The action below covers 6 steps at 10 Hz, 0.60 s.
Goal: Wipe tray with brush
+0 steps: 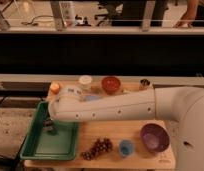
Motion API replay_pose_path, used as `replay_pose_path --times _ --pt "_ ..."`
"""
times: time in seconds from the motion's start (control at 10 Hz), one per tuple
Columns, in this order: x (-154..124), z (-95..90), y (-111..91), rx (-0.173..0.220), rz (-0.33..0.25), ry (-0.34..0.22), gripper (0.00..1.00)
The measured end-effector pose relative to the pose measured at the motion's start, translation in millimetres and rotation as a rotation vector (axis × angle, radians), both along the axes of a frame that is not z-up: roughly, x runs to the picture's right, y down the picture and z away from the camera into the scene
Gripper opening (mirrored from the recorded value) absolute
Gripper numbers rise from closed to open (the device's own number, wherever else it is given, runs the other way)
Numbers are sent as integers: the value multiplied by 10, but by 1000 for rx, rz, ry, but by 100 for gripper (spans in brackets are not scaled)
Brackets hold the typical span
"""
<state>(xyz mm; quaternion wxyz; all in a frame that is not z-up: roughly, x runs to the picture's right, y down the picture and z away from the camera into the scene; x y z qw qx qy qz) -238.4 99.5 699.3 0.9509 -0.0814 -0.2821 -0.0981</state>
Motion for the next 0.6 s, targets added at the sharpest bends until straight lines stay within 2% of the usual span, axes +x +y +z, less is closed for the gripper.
replay_pose_path --times 0.3,0.6 --pt "6 -23 -9 8 10 9 79" --pt "28 -45 -24 21 21 12 80"
